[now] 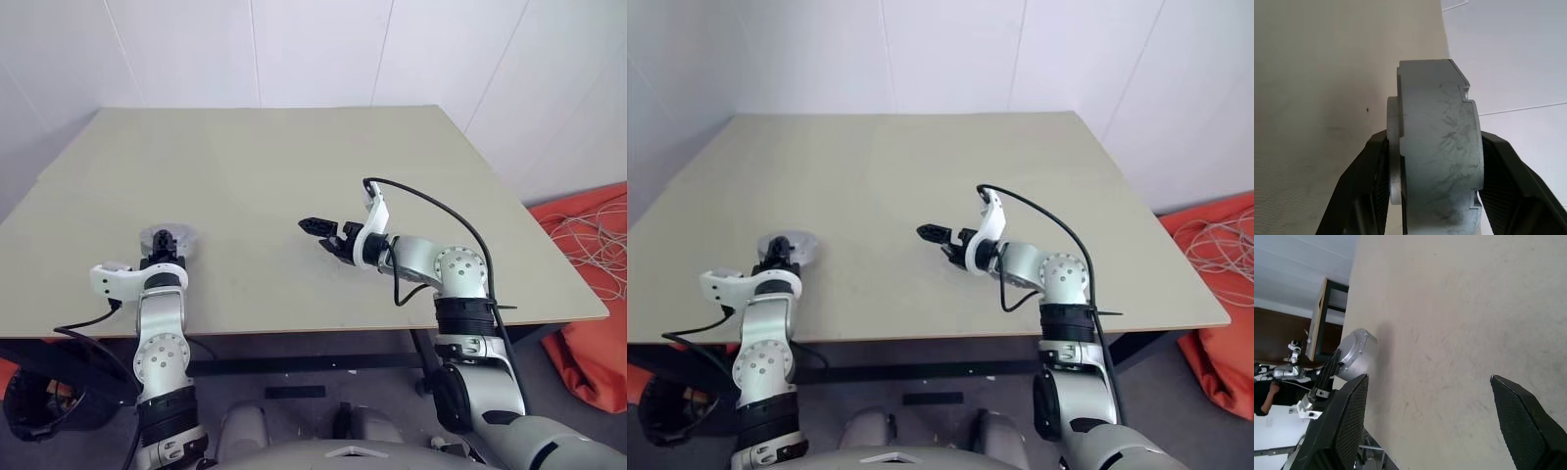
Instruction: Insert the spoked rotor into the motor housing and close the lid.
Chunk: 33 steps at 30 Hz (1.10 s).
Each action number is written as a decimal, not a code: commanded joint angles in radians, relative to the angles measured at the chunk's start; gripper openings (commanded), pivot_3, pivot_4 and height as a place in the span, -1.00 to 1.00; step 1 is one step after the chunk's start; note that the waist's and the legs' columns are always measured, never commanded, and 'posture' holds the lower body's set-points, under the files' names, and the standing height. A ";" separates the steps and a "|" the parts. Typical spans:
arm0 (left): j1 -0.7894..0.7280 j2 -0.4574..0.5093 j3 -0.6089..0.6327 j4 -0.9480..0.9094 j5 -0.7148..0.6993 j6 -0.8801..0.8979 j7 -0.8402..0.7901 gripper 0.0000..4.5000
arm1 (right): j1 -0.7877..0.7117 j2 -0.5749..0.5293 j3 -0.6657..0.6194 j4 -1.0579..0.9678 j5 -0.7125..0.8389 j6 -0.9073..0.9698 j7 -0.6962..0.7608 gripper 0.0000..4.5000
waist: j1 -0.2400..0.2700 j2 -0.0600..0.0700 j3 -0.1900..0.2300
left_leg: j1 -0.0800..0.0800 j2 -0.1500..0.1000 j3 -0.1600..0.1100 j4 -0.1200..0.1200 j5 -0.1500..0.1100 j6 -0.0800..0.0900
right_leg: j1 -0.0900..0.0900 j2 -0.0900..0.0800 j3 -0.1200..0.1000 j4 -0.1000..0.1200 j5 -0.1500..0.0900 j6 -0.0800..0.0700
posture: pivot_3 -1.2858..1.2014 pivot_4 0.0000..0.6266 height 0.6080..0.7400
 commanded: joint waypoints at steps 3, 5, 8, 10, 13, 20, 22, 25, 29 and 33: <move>-0.029 -0.091 -0.018 -0.045 0.027 -0.030 0.058 -0.06 | -0.035 0.014 -0.037 -0.012 0.000 0.025 -0.003 1.00 | 0.000 0.000 0.000 | 0.000 0.000 0.000 0.000 0.000 0.000 | 0.000 0.000 0.000 0.000 0.000 0.000 | 0.03 -1.00 1.00; -0.023 -0.088 -0.018 -0.042 0.027 -0.027 0.068 -0.06 | -0.038 0.019 -0.043 -0.011 -0.005 0.030 -0.002 1.00 | 0.000 0.000 0.000 | 0.000 0.000 0.000 0.000 0.000 0.000 | 0.000 0.000 0.000 0.000 0.000 0.000 | 0.03 -1.00 1.00; -0.005 -0.074 -0.011 -0.021 0.031 -0.014 0.080 -0.06 | -0.039 0.025 -0.049 -0.010 -0.010 0.036 -0.001 1.00 | 0.000 0.000 0.000 | 0.000 0.000 0.000 0.000 0.000 0.000 | 0.000 0.000 0.000 0.000 0.000 0.000 | 0.03 -1.00 1.00; 0.003 -0.068 -0.002 -0.009 0.031 -0.011 0.087 0.09 | -0.039 0.029 -0.051 -0.010 -0.013 0.039 -0.001 1.00 | 0.000 0.000 0.000 | 0.000 0.000 0.000 0.000 0.000 0.000 | 0.000 0.000 0.000 0.000 0.000 0.000 | 0.03 -1.00 1.00; 0.017 -0.059 0.007 -0.001 0.021 0.001 0.084 0.49 | -0.040 0.035 -0.055 -0.010 -0.016 0.042 0.000 1.00 | 0.000 0.000 0.000 | 0.000 0.000 0.000 0.000 0.000 0.000 | 0.000 0.000 0.000 0.000 0.000 0.000 | 0.03 -1.00 1.00; 0.077 -0.051 0.011 -0.027 0.010 0.048 0.108 0.99 | -0.042 0.050 -0.070 -0.009 -0.030 0.055 0.001 1.00 | -0.003 0.002 -0.003 | 0.002 0.000 0.000 0.000 0.000 0.000 | 0.001 0.000 0.000 0.000 0.000 0.000 | 0.03 -1.00 1.00; 0.101 -0.052 0.012 -0.049 0.002 0.063 0.118 0.99 | -0.042 0.055 -0.073 -0.008 -0.036 0.059 0.001 1.00 | -0.004 0.002 -0.004 | 0.002 0.000 0.000 0.000 0.000 0.000 | 0.001 0.000 0.001 0.000 0.000 0.000 | 0.03 -1.00 1.00; 0.156 -0.052 0.005 -0.102 -0.013 0.102 0.166 0.99 | -0.042 0.060 -0.080 -0.006 -0.041 0.066 0.001 1.00 | -0.005 0.003 -0.005 | 0.002 0.000 0.000 0.000 0.000 0.000 | 0.001 0.000 0.001 0.000 0.000 0.000 | 0.03 -1.00 1.00; 0.243 -0.036 -0.007 -0.187 -0.053 0.176 0.252 0.99 | -0.044 0.066 -0.085 -0.004 -0.045 0.076 0.000 1.00 | -0.006 0.005 -0.009 | 0.002 0.000 0.000 0.000 -0.001 0.002 | 0.001 -0.001 0.001 -0.001 0.000 0.000 | 0.03 -1.00 1.00; 0.315 -0.002 -0.008 -0.256 -0.111 0.248 0.315 0.99 | -0.045 0.068 -0.086 -0.003 -0.048 0.088 0.002 1.00 | -0.009 0.010 -0.015 | 0.003 -0.001 0.001 0.000 -0.002 0.003 | 0.001 0.000 0.002 -0.001 0.000 0.000 | 0.03 -1.00 1.00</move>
